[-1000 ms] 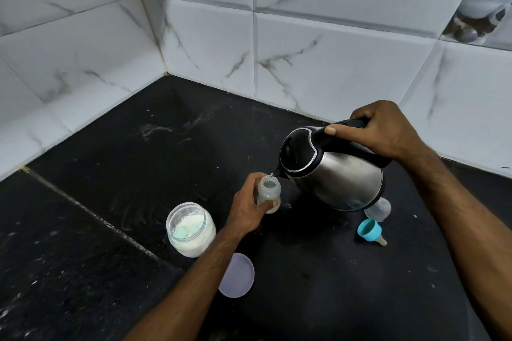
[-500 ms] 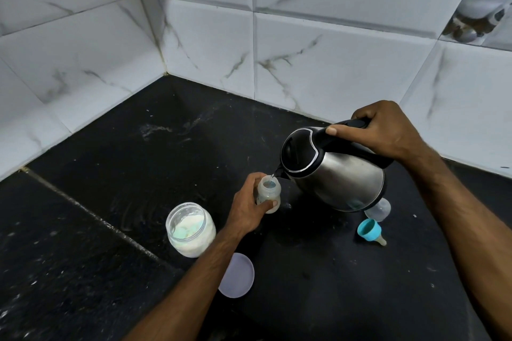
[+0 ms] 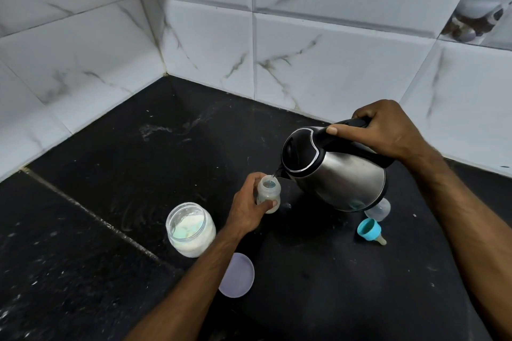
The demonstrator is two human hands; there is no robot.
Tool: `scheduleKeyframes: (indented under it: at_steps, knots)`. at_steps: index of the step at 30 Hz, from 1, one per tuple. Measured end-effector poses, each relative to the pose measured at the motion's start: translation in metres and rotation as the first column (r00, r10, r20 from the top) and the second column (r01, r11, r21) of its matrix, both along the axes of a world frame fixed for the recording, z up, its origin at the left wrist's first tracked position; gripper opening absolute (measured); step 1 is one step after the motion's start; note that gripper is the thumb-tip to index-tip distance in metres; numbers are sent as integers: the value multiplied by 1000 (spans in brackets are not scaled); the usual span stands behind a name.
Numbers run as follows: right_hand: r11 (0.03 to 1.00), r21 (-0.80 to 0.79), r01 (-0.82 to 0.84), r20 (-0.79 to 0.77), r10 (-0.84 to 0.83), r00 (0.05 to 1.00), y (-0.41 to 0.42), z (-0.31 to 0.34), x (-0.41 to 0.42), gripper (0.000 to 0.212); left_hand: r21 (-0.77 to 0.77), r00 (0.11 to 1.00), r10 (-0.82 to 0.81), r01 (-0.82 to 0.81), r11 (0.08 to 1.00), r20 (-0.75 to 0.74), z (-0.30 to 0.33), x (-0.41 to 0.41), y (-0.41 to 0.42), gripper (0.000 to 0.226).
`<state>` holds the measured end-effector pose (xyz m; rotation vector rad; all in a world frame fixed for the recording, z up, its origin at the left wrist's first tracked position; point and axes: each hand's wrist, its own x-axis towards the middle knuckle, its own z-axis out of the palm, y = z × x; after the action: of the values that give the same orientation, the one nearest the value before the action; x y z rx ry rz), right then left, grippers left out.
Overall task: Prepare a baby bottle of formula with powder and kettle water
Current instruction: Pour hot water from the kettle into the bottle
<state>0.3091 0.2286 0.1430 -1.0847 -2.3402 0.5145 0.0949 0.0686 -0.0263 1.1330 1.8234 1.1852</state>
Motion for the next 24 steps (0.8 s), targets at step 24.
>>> scheduleKeyframes:
  at_steps: [24]
  knots:
    - [1000, 11, 0, 13, 0, 1000, 3, -3, 1, 97, -4, 1000, -11, 11, 1000, -14, -3, -2, 2, 58]
